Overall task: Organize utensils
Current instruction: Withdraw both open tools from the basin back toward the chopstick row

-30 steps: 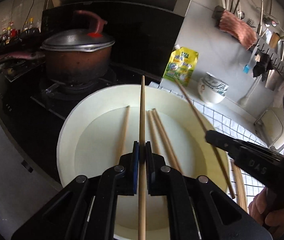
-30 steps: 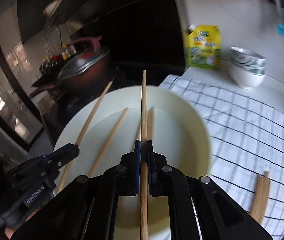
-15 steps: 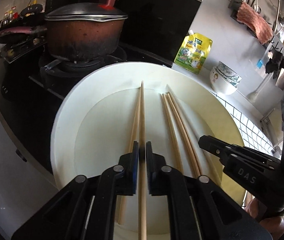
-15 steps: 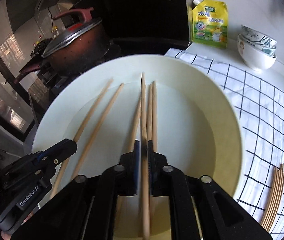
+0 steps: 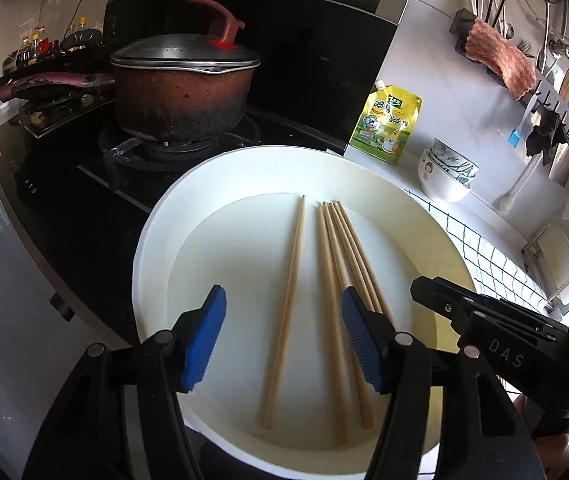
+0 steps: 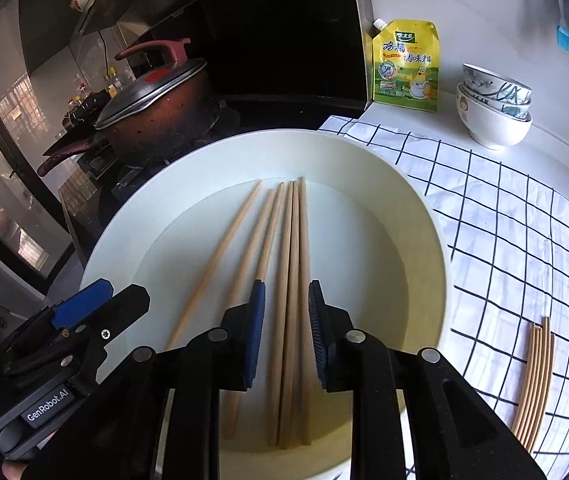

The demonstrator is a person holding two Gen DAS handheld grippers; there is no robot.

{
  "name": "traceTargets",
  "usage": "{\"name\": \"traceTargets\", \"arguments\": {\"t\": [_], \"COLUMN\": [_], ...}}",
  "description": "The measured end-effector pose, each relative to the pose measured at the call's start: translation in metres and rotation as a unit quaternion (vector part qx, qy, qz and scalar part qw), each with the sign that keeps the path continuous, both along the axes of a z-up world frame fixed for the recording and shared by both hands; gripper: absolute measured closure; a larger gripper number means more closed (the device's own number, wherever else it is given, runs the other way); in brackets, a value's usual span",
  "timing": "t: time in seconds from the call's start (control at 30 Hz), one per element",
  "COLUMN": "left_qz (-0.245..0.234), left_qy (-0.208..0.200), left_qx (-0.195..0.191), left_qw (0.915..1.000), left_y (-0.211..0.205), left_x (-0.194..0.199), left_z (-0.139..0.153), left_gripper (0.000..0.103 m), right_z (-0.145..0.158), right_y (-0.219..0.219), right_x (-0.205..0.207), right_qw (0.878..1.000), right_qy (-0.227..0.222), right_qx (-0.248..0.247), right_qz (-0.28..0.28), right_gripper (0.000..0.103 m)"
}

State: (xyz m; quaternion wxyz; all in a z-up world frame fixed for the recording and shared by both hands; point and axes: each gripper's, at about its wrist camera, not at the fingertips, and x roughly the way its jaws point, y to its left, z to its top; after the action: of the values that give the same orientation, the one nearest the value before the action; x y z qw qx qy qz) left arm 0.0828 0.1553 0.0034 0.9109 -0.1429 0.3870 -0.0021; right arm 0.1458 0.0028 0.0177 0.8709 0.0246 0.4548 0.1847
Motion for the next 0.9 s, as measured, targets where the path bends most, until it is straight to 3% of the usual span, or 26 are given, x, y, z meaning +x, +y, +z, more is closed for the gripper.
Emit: {"name": "traceTargets", "arguments": {"t": [0.43,0.9], "left_qz": [-0.024,-0.082], "left_qy": [-0.007,-0.014], "left_qx": [-0.001,0.009], "left_qw": [0.9997,0.9965], "left_y": [-0.026,-0.088], "left_x": [-0.021,-0.049], "left_z": [0.011,0.017], "left_gripper": [0.044,0.04], "right_z": [0.022,0.029], "right_y": [-0.034,-0.108], "right_x": [-0.033,-0.075], "right_qw": [0.999,0.996], "right_qy": [-0.027,-0.041], "right_qx": [0.008,0.005], "right_qz": [-0.025,-0.077], "right_gripper": [0.076,0.072]}}
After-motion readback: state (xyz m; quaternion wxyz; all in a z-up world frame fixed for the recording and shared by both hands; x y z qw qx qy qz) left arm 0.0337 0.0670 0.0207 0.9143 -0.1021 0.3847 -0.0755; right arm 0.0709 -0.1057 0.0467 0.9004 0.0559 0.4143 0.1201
